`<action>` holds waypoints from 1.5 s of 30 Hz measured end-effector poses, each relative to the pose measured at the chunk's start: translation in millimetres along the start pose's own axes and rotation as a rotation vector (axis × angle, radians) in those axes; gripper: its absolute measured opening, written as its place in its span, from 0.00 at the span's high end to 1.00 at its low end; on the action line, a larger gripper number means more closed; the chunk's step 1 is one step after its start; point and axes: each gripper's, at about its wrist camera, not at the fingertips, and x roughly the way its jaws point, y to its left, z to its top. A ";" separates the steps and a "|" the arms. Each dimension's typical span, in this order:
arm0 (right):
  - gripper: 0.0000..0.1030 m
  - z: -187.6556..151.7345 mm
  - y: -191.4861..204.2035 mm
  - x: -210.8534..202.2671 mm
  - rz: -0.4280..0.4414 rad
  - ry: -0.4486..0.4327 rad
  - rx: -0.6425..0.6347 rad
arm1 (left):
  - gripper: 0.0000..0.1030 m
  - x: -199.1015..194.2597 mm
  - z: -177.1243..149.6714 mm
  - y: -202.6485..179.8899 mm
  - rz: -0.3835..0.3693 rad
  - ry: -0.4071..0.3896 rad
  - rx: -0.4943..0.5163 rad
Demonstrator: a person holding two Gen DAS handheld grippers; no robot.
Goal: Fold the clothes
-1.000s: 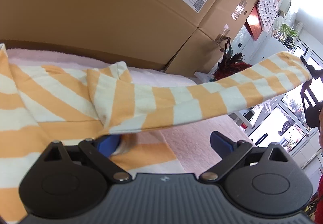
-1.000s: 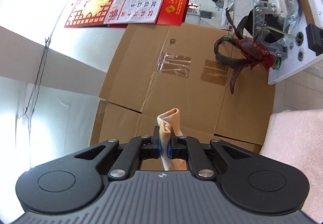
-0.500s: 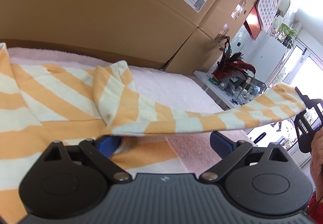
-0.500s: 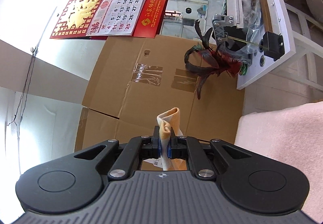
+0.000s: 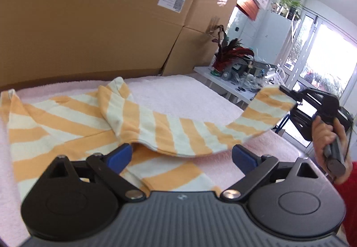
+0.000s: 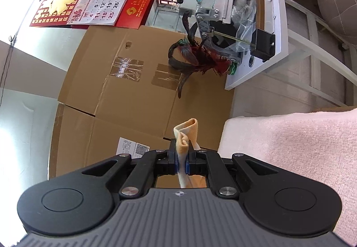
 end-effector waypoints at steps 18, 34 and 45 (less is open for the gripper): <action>0.91 -2.4 31.1 -3.4 0.132 0.105 -0.062 | 0.89 50.3 48.5 67.2 0.016 -0.030 -0.127; 0.93 -0.5 86.2 19.5 0.222 0.153 -0.164 | 0.61 84.2 32.9 106.9 -0.001 -0.019 -0.190; 0.93 -21.5 134.0 46.8 0.381 0.257 -0.280 | 0.59 84.9 32.8 99.6 0.073 0.038 -0.064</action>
